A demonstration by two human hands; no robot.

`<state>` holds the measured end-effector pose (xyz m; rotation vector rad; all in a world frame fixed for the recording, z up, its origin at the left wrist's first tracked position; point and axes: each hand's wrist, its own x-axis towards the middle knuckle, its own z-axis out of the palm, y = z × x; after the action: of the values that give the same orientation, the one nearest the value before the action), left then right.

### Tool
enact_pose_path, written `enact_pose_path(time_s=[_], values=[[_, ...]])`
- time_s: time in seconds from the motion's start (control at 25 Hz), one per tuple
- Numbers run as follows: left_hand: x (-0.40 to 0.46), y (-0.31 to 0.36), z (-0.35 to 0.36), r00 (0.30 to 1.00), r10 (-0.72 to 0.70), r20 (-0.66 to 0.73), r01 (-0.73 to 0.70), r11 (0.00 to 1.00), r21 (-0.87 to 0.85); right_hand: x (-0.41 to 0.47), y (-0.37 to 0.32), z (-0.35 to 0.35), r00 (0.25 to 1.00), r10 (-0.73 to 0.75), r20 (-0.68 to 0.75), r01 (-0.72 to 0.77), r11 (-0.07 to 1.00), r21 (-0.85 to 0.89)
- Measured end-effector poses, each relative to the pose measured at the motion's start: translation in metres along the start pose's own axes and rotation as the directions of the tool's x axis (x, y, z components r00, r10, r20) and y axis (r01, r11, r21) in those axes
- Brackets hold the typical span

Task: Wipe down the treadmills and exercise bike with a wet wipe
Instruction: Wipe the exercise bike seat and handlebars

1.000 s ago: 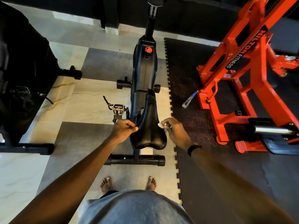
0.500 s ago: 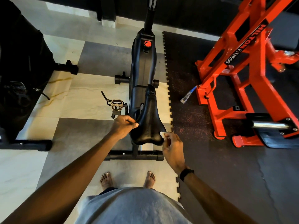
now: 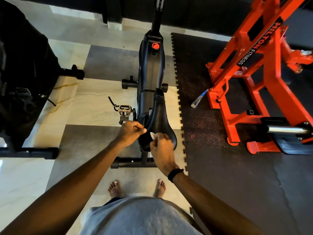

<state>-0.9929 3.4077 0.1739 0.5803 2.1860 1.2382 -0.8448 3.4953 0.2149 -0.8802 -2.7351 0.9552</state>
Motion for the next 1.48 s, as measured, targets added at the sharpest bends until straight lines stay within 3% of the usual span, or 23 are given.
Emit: enact_pose_path(time_s=[0.16, 0.24, 0.32, 0.4, 0.48, 0.6, 0.68, 0.76, 0.88, 1.0, 1.08, 1.12, 1.24, 1.36, 1.44, 1.48], values=[[-0.008, -0.019, -0.008, 0.999, 0.05, 0.022, -0.053, 0.991, 0.125, 0.002, -0.013, 0.015, 0.99, -0.091, 0.106, 0.108, 0.979, -0.171], [-0.009, -0.028, -0.01, 1.0, 0.02, 0.0, -0.019, 0.983, 0.185, 0.004, -0.013, 0.015, 0.956, -0.152, 0.249, 0.213, 0.948, -0.236], [-0.007, -0.03, -0.01, 0.999, 0.021, -0.045, -0.012, 0.982, 0.19, 0.003, -0.018, 0.014, 0.902, -0.217, 0.374, 0.263, 0.962, -0.076], [-0.009, -0.027, -0.01, 0.996, 0.039, -0.081, -0.025, 0.985, 0.169, 0.003, -0.017, 0.005, 0.911, -0.217, 0.349, 0.191, 0.976, 0.108], [-0.012, -0.022, -0.012, 0.995, 0.035, -0.096, -0.023, 0.992, 0.127, 0.007, -0.008, -0.016, 0.967, -0.124, 0.224, 0.087, 0.982, 0.168], [-0.015, -0.02, -0.01, 0.991, 0.009, -0.134, 0.003, 0.996, 0.085, 0.026, 0.021, -0.051, 1.0, 0.027, 0.005, -0.027, 0.987, 0.156], [-0.017, -0.019, -0.007, 0.991, -0.006, -0.134, 0.011, 0.999, 0.037, 0.036, 0.026, -0.052, 0.998, 0.047, -0.036, -0.044, 0.994, 0.103], [-0.021, -0.014, -0.006, 0.991, -0.007, -0.134, 0.01, 1.0, 0.018, 0.033, 0.017, -0.033, 0.999, 0.01, 0.036, -0.011, 0.999, 0.035], [-0.028, -0.007, -0.007, 0.988, -0.047, -0.15, 0.048, 0.999, 0.005, 0.018, -0.002, 0.003, 0.976, -0.162, 0.149, 0.172, 0.983, -0.057], [-0.03, -0.008, -0.009, 0.976, -0.098, -0.193, 0.098, 0.995, -0.012, 0.01, -0.015, 0.014, 0.868, -0.339, 0.364, 0.447, 0.852, -0.273], [-0.034, -0.011, -0.007, 0.965, -0.111, -0.236, 0.107, 0.994, -0.031, 0.006, -0.007, 0.012, 0.805, -0.388, 0.448, 0.55, 0.772, -0.319], [-0.038, -0.011, -0.006, 0.958, -0.123, -0.259, 0.118, 0.992, -0.037, 0.003, -0.001, 0.007, 0.79, -0.394, 0.47, 0.565, 0.765, -0.309], [-0.047, -0.009, 0.005, 0.924, -0.185, -0.334, 0.174, 0.983, -0.062, 0.012, 0.022, -0.022, 0.802, -0.386, 0.455, 0.466, 0.882, -0.074], [-0.059, -0.007, 0.027, 0.873, -0.255, -0.416, 0.223, 0.967, -0.124, 0.058, 0.018, -0.036, 0.873, -0.409, 0.265, 0.422, 0.906, 0.009], [-0.073, -0.01, 0.044, 0.85, -0.278, -0.447, 0.232, 0.96, -0.155, 0.075, 0.005, -0.017, 0.85, -0.445, 0.281, 0.495, 0.857, -0.141], [-0.082, -0.01, 0.05, 0.843, -0.286, -0.456, 0.227, 0.957, -0.182, 0.074, 0.0, -0.005, 0.821, -0.439, 0.365, 0.536, 0.813, -0.229]])
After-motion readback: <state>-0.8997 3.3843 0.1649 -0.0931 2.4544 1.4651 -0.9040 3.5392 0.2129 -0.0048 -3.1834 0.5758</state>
